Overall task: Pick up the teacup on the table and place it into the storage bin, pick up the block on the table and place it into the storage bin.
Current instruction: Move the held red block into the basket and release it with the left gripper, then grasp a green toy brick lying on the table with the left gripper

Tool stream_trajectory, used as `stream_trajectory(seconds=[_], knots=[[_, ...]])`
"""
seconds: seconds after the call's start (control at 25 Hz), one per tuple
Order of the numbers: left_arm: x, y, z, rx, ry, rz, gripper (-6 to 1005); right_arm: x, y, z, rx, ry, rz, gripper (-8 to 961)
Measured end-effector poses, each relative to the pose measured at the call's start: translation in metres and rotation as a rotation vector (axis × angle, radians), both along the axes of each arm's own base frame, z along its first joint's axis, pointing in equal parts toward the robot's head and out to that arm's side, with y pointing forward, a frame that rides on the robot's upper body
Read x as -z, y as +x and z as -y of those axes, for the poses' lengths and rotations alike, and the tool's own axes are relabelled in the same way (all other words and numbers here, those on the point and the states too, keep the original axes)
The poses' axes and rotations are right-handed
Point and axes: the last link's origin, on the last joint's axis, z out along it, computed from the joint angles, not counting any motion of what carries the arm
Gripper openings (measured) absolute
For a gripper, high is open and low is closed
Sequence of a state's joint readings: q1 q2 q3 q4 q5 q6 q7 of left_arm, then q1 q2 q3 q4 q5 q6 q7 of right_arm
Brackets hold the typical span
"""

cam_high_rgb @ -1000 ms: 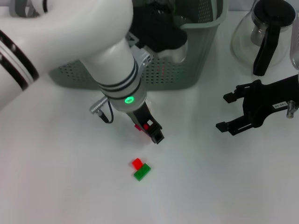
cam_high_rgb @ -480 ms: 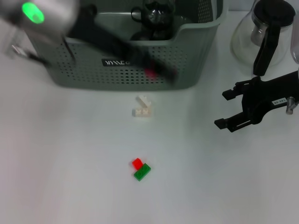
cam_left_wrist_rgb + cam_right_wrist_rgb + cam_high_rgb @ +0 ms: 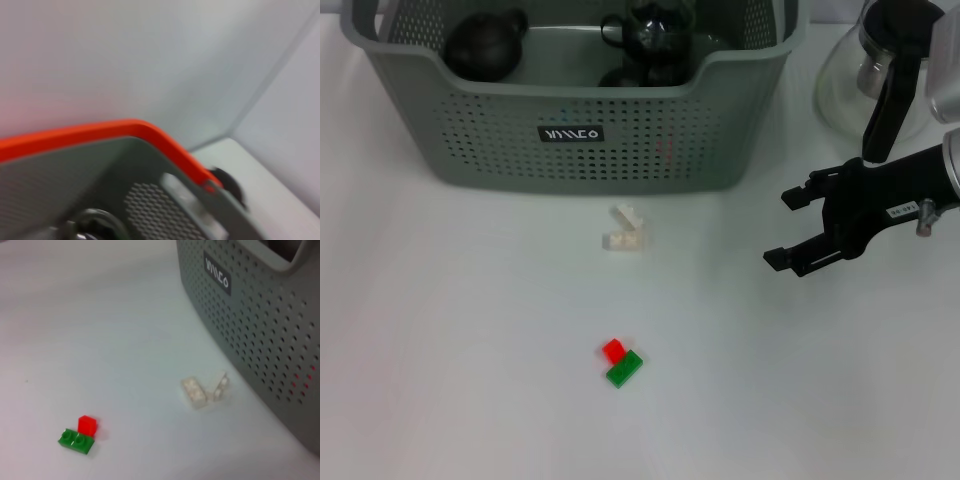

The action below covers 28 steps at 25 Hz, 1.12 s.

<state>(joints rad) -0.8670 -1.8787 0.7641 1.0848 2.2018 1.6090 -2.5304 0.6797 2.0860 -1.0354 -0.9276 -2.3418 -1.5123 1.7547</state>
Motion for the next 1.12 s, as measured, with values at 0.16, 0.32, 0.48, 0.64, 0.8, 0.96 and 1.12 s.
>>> stream_trajectory(seconds=[0.16, 0.32, 0.48, 0.64, 0.8, 0.96, 1.12], knots=[[0.010, -0.016, -0.022, -0.039, 0.099, -0.062, 747, 0.001, 0.000, -0.002, 0.010, 0.005, -0.009, 942], [0.011, -0.022, -0.032, -0.049, 0.195, -0.120, 756, 0.003, -0.003, -0.003, 0.012, 0.011, -0.020, 941], [0.006, -0.021, -0.035, -0.041, 0.220, -0.132, 785, 0.004, -0.004, -0.003, 0.017, 0.013, -0.032, 942], [-0.018, -0.007, -0.024, 0.028, 0.243, -0.154, 878, 0.004, -0.005, -0.003, 0.022, 0.017, -0.053, 942], [-0.025, 0.008, 0.005, 0.195, 0.157, -0.201, 951, 0.004, -0.005, -0.004, 0.028, 0.026, -0.063, 942], [-0.007, 0.008, 0.047, 0.394, 0.020, -0.221, 965, 0.004, -0.003, -0.006, 0.062, 0.039, -0.095, 942], [0.018, -0.005, 0.084, 0.565, -0.046, -0.255, 965, 0.001, -0.003, -0.008, 0.111, 0.056, -0.123, 942]])
